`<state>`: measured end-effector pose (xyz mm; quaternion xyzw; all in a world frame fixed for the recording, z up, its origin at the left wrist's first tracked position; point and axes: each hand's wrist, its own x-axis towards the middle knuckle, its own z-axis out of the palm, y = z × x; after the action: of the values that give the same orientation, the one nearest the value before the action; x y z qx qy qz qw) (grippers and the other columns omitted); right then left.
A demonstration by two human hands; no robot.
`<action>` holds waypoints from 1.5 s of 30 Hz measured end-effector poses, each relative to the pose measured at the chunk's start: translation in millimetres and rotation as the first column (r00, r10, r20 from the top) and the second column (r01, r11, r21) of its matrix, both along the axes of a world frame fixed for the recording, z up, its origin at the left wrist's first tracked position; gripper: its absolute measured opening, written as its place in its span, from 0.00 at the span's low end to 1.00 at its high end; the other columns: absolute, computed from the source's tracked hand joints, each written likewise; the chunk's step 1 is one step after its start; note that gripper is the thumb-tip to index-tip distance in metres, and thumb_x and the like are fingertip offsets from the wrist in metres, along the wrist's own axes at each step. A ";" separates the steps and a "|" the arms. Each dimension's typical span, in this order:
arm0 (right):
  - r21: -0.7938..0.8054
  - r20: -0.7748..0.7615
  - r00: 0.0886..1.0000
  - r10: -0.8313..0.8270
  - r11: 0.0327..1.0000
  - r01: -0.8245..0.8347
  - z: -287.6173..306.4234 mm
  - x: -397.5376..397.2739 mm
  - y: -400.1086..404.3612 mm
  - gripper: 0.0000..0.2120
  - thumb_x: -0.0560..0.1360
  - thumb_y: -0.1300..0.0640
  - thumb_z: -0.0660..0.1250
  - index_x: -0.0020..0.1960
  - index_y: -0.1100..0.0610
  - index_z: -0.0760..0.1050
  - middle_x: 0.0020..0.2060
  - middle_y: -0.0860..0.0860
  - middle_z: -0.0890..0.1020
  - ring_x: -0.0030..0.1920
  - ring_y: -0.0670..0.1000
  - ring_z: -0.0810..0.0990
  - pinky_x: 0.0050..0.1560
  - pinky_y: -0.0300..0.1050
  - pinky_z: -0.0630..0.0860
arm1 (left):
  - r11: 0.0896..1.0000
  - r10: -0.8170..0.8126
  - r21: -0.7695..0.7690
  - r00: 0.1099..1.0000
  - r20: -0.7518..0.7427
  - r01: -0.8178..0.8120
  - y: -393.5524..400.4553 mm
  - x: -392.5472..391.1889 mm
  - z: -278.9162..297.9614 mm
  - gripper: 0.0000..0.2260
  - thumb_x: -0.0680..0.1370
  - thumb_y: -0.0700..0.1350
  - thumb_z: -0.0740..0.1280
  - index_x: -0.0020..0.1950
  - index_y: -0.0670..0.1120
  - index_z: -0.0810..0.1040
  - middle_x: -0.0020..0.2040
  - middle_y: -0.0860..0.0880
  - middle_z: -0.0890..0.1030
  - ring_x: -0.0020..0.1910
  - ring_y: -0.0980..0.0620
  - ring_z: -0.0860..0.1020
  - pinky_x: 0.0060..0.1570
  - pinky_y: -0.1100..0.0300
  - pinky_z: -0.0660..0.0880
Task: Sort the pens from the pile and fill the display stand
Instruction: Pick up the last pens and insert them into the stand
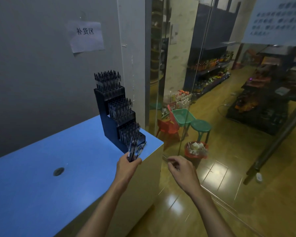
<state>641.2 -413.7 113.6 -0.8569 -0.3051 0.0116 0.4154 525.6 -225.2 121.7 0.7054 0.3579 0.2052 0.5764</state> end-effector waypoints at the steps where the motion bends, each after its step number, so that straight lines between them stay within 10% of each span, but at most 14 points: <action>1: -0.005 0.007 1.000 0.009 1.000 -0.009 -0.1 9.5 0.9 0.09 0.77 0.54 0.68 0.56 0.49 0.82 0.49 0.41 0.82 0.46 0.40 0.80 0.50 0.45 0.79 | 1.000 0.014 -0.001 1.000 -0.001 -0.014 -0.6 7.6 -1.6 0.11 0.72 0.42 0.71 0.38 0.48 0.68 0.32 0.52 0.67 0.33 0.51 0.64 0.37 0.54 0.64; 11: -0.090 0.046 0.983 0.181 0.980 -0.176 -1.1 119.1 39.2 0.10 0.78 0.55 0.69 0.58 0.52 0.82 0.51 0.44 0.82 0.47 0.40 0.78 0.45 0.25 0.67 | 0.990 0.133 -0.047 0.988 0.078 -0.130 13.9 96.7 -17.5 0.11 0.71 0.42 0.71 0.38 0.49 0.68 0.30 0.51 0.65 0.32 0.50 0.62 0.36 0.52 0.62; 24: -0.102 0.018 0.847 0.531 0.844 -0.527 0.8 188.1 143.0 0.10 0.80 0.55 0.66 0.59 0.52 0.81 0.53 0.43 0.82 0.49 0.41 0.80 0.50 0.38 0.75 | 0.911 0.408 -0.123 0.905 0.118 -0.394 51.0 127.7 -21.4 0.07 0.68 0.41 0.78 0.41 0.44 0.81 0.35 0.49 0.83 0.34 0.52 0.81 0.34 0.59 0.78; 32: -0.066 -0.039 0.698 0.715 0.695 -0.716 -2.5 198.5 207.5 0.11 0.81 0.54 0.66 0.62 0.53 0.80 0.55 0.46 0.83 0.53 0.44 0.80 0.57 0.44 0.77 | 0.830 0.553 -0.109 0.832 0.036 -0.547 58.6 132.2 -26.3 0.19 0.70 0.39 0.79 0.29 0.48 0.70 0.23 0.57 0.69 0.22 0.58 0.67 0.24 0.67 0.65; 45: 0.145 -0.262 0.483 0.835 0.529 -0.836 -4.2 208.6 255.4 0.04 0.78 0.53 0.70 0.52 0.50 0.82 0.46 0.42 0.84 0.49 0.43 0.82 0.52 0.43 0.79 | 0.738 0.666 -0.112 0.745 -0.037 -0.666 55.3 149.3 -21.3 0.19 0.70 0.49 0.81 0.44 0.35 0.81 0.34 0.41 0.83 0.26 0.54 0.77 0.28 0.60 0.72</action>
<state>849.8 -158.4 109.4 -0.5887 -0.6155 0.3419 0.3972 674.9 -169.9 100.4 0.4950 0.5961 0.3781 0.5067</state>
